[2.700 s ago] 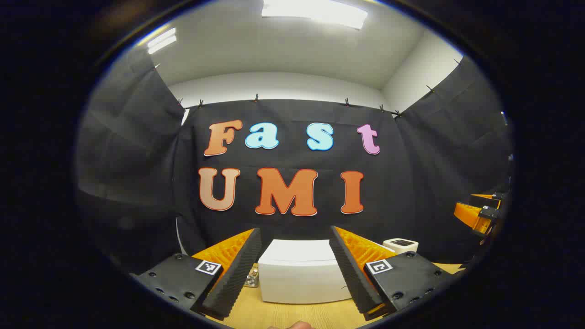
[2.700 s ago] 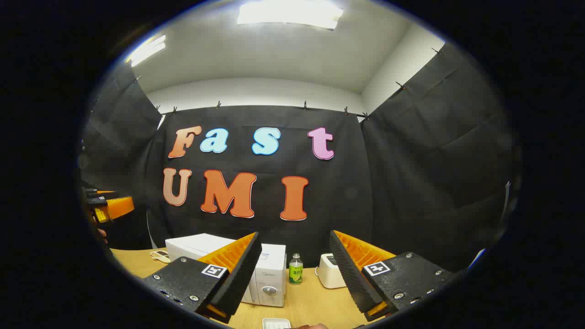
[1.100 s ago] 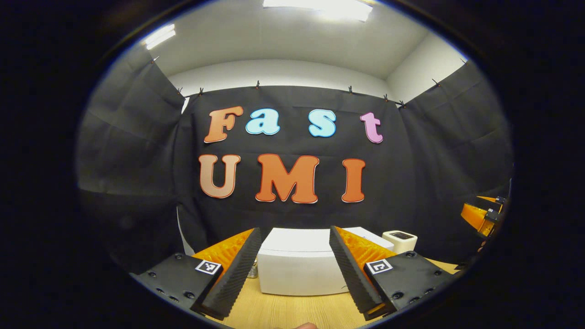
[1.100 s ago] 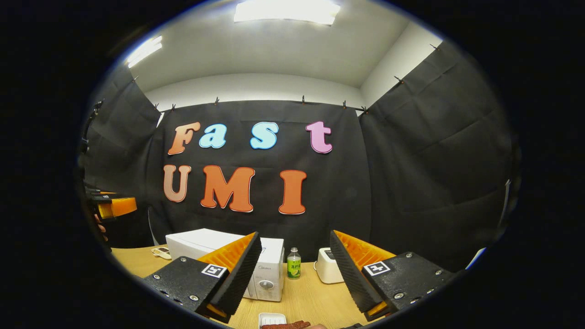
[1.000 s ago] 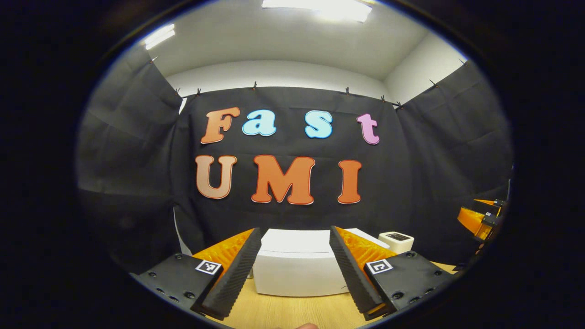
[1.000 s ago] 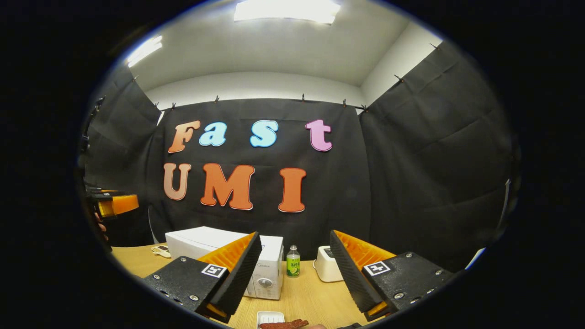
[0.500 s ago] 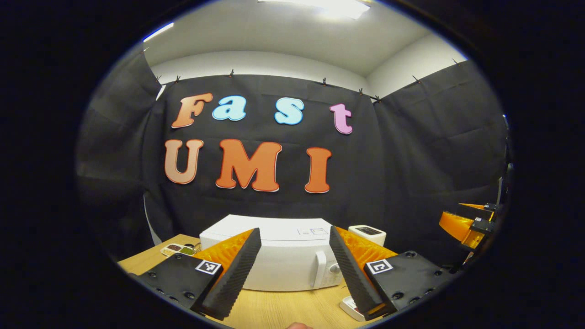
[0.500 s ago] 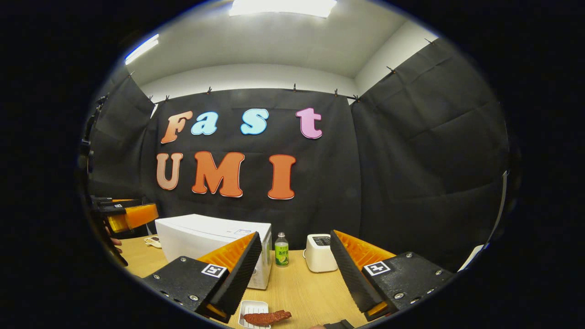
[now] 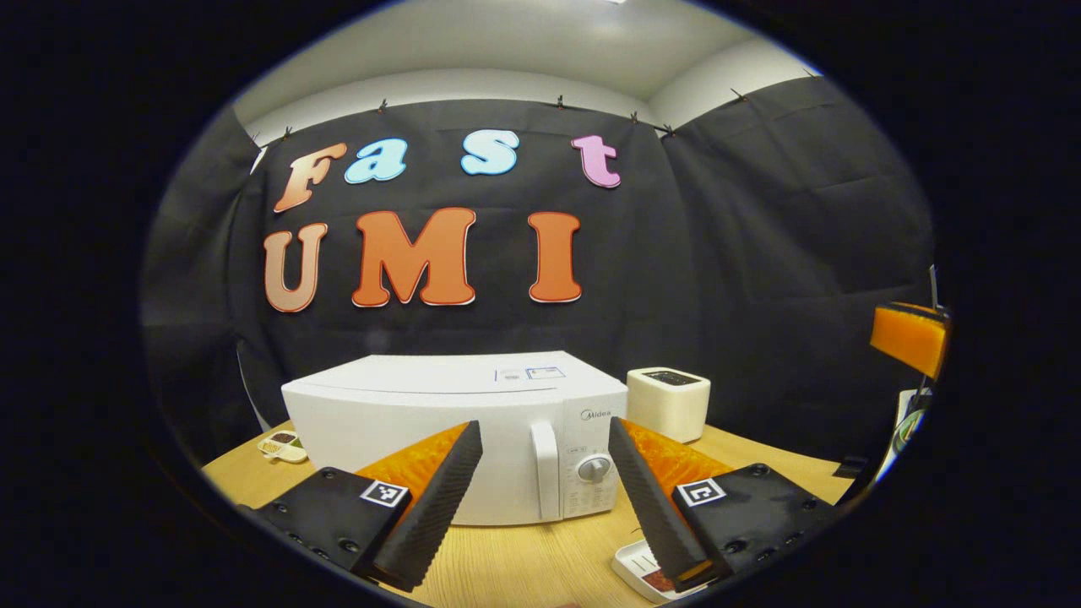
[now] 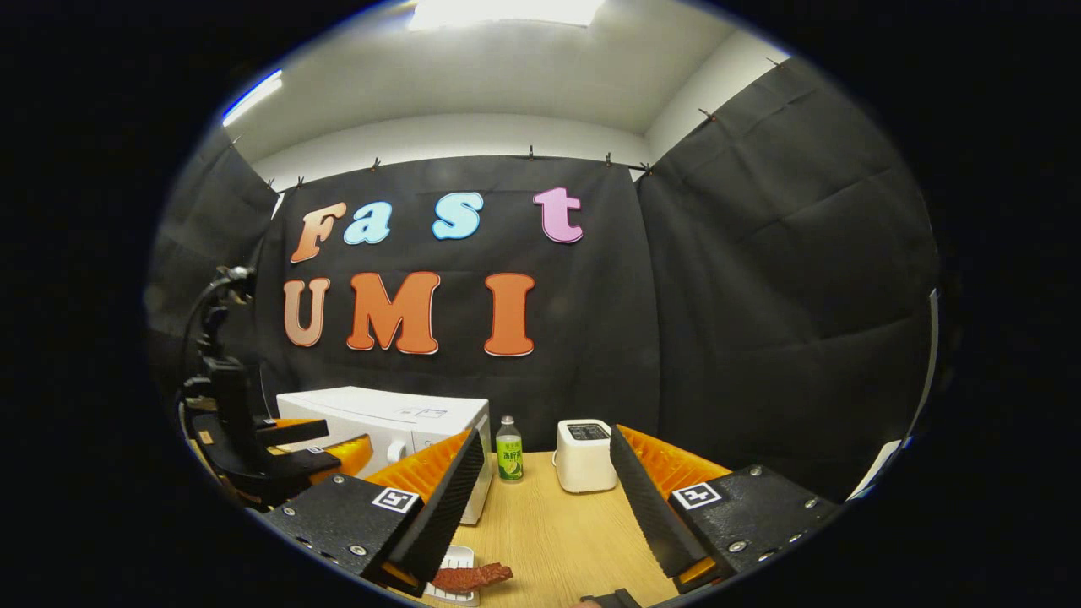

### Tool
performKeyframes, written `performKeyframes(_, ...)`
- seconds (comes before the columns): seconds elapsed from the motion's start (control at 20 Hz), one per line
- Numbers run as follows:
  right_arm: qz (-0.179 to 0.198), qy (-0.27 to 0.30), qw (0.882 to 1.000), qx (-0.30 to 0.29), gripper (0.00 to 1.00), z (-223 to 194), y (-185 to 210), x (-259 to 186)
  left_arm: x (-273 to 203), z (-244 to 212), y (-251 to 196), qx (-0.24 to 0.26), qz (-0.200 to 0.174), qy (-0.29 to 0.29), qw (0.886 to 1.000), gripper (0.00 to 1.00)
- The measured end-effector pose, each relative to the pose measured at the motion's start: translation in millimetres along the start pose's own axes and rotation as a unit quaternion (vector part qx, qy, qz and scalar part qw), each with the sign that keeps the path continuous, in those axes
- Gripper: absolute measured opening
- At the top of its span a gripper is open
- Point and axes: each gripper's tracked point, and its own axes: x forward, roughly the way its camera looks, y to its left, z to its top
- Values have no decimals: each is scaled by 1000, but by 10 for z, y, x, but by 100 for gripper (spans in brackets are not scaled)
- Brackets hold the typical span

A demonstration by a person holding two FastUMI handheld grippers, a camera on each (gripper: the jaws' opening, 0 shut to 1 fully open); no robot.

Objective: Open the microwave oven with the left hand, put the food in, and close the microwave oven.

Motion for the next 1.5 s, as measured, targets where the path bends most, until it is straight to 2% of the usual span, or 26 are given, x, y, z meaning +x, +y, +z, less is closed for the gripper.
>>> performKeyframes(0.15,-11,12,1000,-12,93,-137,-129,42,293,-443,-137,-10,-13,46,999,96)
performKeyframes(0.2,-14,15,1000,-13,93,-169,-160,55,362,-551,-112,-7,-7,56,998,89)
performKeyframes(0.4,-20,28,999,5,93,-318,-273,119,663,-774,-41,10,20,76,997,91)
performKeyframes(0.45,-21,33,999,11,93,-364,-283,138,722,-819,-37,9,25,79,997,87)
performKeyframes(0.5,-20,35,999,16,93,-392,-280,149,769,-854,-23,4,28,81,996,87)
performKeyframes(0.55,-18,38,999,18,93,-420,-273,157,811,-897,-12,4,35,87,996,77)
performKeyframes(0.7,-18,37,999,4,93,-457,-264,182,841,-1003,73,1,58,97,994,77)
performKeyframes(0.75,-17,38,999,1,93,-472,-253,185,865,-982,52,-2,55,88,995,65)
performKeyframes(0.8,-15,40,999,1,93,-489,-237,183,887,-1053,-37,-5,46,96,994,64)
performKeyframes(0.85,-13,43,999,1,93,-506,-220,178,868,-1139,-77,-8,47,112,993,53)
performKeyframes(0.95,-12,45,999,3,93,-515,-203,162,867,-1069,-48,-9,47,104,993,31)
performKeyframes(1.0,-13,45,999,4,93,-517,-209,171,891,-1117,-62,-13,45,103,994,31)
performKeyframes(1.05,-13,46,999,4,93,-533,-214,175,882,-1114,-56,-14,44,102,994,35)
performKeyframes(1.15,-15,50,999,6,93,-547,-222,171,875,-1100,-53,-20,42,101,994,25)
performKeyframes(1.2,-14,51,999,6,93,-544,-217,162,879,-1113,-54,-22,42,101,994,26)
performKeyframes(1.25,-14,52,999,6,93,-558,-215,168,852,-1126,-69,-29,43,103,993,21)
performKeyframes(1.3,-13,53,999,4,93,-555,-207,169,826,-1122,-72,-29,44,99,994,26)
performKeyframes(1.5,-10,57,998,-5,93,-583,-170,189,790,-1087,-74,-34,31,92,995,26)
